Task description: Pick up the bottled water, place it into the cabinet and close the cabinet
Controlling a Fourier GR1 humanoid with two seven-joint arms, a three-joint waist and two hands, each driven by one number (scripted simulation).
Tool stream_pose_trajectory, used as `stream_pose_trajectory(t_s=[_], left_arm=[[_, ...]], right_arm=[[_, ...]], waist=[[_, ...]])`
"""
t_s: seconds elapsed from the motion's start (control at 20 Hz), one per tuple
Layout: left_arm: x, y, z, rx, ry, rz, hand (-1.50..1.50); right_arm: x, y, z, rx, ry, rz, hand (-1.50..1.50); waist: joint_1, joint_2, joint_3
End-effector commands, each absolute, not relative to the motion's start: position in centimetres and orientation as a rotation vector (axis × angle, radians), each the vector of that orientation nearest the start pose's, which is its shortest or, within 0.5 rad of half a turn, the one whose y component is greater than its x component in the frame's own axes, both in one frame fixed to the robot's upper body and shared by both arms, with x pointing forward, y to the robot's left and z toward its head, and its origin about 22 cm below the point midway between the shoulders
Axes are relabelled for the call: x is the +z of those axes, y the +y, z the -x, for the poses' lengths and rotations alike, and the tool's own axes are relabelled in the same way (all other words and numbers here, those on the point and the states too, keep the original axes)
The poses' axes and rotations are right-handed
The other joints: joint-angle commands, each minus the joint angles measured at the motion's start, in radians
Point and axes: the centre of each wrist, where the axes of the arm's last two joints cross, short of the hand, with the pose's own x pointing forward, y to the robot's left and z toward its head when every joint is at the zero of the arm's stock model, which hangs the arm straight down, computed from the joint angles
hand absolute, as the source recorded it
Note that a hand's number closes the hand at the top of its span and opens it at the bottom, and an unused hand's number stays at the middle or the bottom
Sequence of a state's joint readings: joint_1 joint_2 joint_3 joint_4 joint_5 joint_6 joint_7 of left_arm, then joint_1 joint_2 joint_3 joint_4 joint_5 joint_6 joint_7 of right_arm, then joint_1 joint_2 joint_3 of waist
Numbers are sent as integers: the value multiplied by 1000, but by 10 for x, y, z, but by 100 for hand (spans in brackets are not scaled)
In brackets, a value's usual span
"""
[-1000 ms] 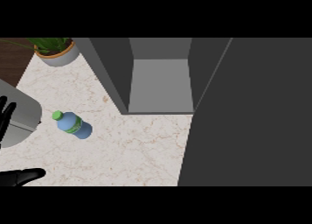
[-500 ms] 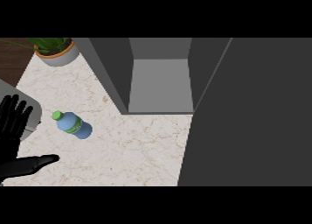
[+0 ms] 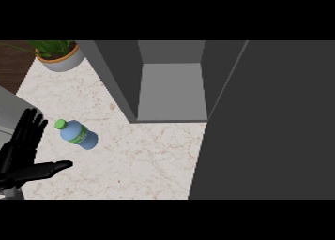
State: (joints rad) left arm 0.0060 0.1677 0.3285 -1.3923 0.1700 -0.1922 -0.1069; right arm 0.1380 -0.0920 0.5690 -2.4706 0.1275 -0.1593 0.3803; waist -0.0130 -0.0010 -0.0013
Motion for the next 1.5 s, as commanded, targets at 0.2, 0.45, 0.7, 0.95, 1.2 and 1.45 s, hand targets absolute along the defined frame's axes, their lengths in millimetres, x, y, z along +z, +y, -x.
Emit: stream_pose_trajectory(t_s=[0.2, 0.45, 0.7, 0.95, 1.2, 1.45], left_arm=[[-79, 356, -239, 177, -1517, -59, -150], [-109, 364, -229, 187, -1524, -44, -150], [-113, 377, -234, 216, -1551, -59, -150], [-130, 359, -246, 232, -1587, -44, -150], [-126, 351, -264, 287, -1621, -62, -150], [-126, 354, -266, 308, -1648, -44, -150]], right_arm=[[185, -163, -115, 213, -1984, -201, -150], [185, -164, -109, 222, -1995, -186, -150], [188, -174, -103, 249, -2005, -180, -150], [189, -169, -113, 194, -2010, -189, -150], [189, -173, -110, 242, -2007, -171, -150], [190, -172, -95, 231, -1991, -209, -150]], waist=[[-2, 3, -1], [-7, 2, -1], [-7, 3, -1], [-9, 5, -2], [-9, 5, -1], [-12, 3, -1]])
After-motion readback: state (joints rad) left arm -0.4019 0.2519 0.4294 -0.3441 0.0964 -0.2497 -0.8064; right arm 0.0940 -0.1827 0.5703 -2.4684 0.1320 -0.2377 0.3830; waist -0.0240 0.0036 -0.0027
